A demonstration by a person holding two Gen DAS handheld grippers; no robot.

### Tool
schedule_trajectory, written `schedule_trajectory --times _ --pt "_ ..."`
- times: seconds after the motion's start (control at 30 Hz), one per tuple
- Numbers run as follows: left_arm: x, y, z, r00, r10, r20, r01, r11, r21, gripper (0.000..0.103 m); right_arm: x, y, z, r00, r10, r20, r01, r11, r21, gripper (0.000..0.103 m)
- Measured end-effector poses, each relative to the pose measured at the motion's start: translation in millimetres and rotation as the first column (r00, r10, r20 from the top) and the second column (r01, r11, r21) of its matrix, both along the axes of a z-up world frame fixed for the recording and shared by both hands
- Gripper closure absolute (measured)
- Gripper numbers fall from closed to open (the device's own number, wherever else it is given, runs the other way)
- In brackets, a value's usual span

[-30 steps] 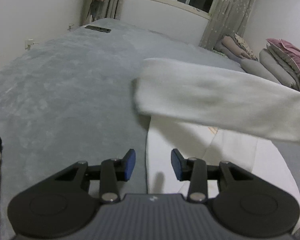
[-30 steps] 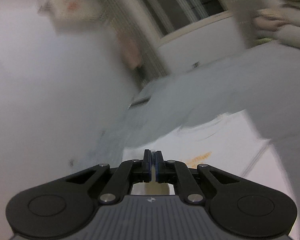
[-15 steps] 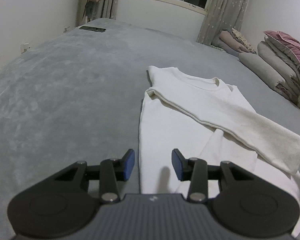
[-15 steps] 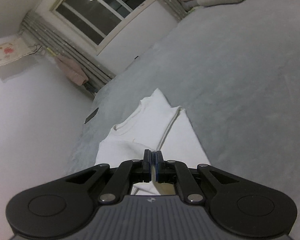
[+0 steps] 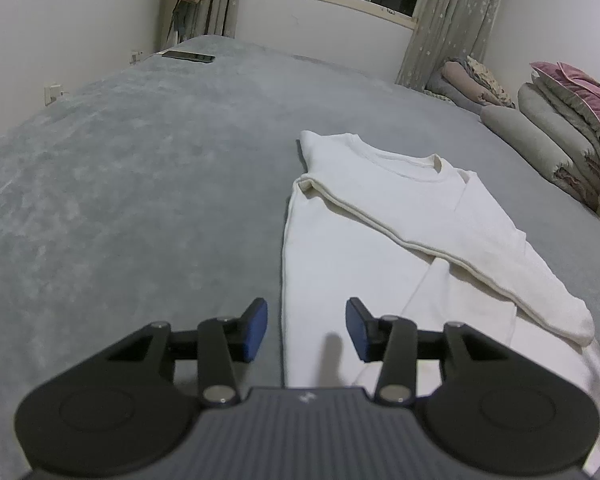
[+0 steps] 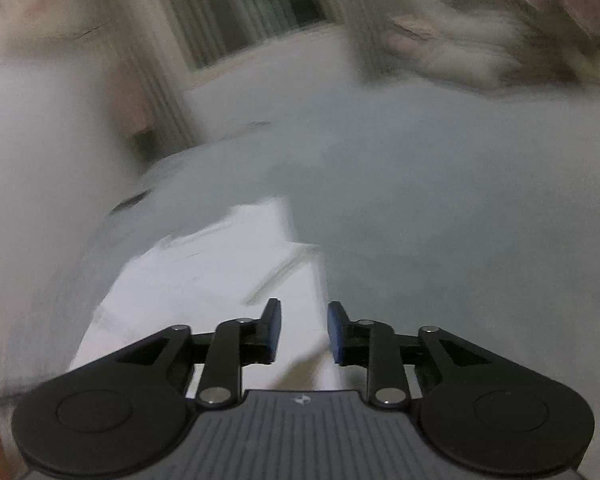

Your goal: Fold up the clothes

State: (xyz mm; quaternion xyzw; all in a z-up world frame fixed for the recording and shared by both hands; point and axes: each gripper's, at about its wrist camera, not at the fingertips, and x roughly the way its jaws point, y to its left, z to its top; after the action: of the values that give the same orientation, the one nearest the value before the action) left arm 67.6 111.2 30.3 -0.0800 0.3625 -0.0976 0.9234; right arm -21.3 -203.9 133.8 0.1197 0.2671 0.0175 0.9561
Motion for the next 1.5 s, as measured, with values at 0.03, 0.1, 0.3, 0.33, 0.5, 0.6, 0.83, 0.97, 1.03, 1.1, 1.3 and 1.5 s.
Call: schedule_trajectory --times 0.03,0.1,0.3,0.33,0.5,0.6,0.83,0.97,1.03,1.1,1.3,1.5 --pt "0.0 0.5 0.1 1.000 0.001 0.000 -0.001 1.000 0.000 0.062 -1.7 15.1 0.9 0.997 0.082 0.004 -0.082 0.994 -0.066 0.070" --pt "0.4 0.7 0.1 1.000 0.002 -0.002 -0.002 1.000 -0.001 0.062 -3.7 43.3 0.3 0.975 0.222 -0.011 -0.220 0.956 -0.194 0.070" --pt "1.7 1.2 -0.3 1.000 0.004 -0.006 -0.004 1.000 -0.003 0.062 7.5 71.5 -23.6 0.963 0.243 -0.115 -0.269 0.879 -0.394 0.070" --pt "1.9 1.2 -0.4 1.000 0.004 -0.007 -0.004 1.000 -0.003 0.062 8.9 72.5 -25.5 0.963 0.240 -0.121 -0.269 0.872 -0.408 0.070" --pt "1.3 3.8 -0.1 1.000 0.012 -0.011 -0.012 1.000 -0.009 0.062 15.9 77.3 -34.9 0.963 0.224 -0.151 -0.269 0.837 -0.477 0.100" --pt "1.1 4.3 1.1 1.000 0.014 -0.010 -0.015 1.000 -0.019 0.062 3.9 78.0 -18.4 0.964 0.235 -0.122 -0.265 0.856 -0.445 0.100" --pt "2.8 4.9 -0.3 0.999 0.031 -0.015 -0.031 0.999 -0.015 0.062 -11.1 86.0 -17.0 0.958 0.224 -0.181 -0.279 0.877 -0.391 0.099" --pt "4.0 7.0 -0.7 0.999 0.041 -0.018 -0.042 0.999 -0.015 0.062 -9.1 92.1 -26.5 0.953 0.208 -0.220 -0.278 0.889 -0.363 0.099" --pt "5.5 8.8 -0.5 0.999 0.048 -0.018 -0.049 0.999 -0.018 0.062 -11.5 94.4 -24.0 0.951 0.221 -0.218 -0.284 0.901 -0.327 0.098" --pt "6.0 9.1 -0.8 0.998 0.052 -0.019 -0.052 0.999 -0.017 0.062 -13.9 96.6 -21.4 0.948 0.233 -0.216 -0.290 0.912 -0.290 0.097" --pt "5.8 9.5 -0.1 0.998 0.056 -0.018 -0.057 0.998 -0.017 0.062 -21.0 102.4 -12.9 0.948 0.248 -0.201 -0.290 0.932 -0.217 0.097" --pt "4.8 10.7 0.7 0.998 0.064 -0.012 -0.065 0.998 -0.013 0.061 -23.2 104.7 -15.8 0.947 0.233 -0.220 -0.280 0.935 -0.215 0.096"
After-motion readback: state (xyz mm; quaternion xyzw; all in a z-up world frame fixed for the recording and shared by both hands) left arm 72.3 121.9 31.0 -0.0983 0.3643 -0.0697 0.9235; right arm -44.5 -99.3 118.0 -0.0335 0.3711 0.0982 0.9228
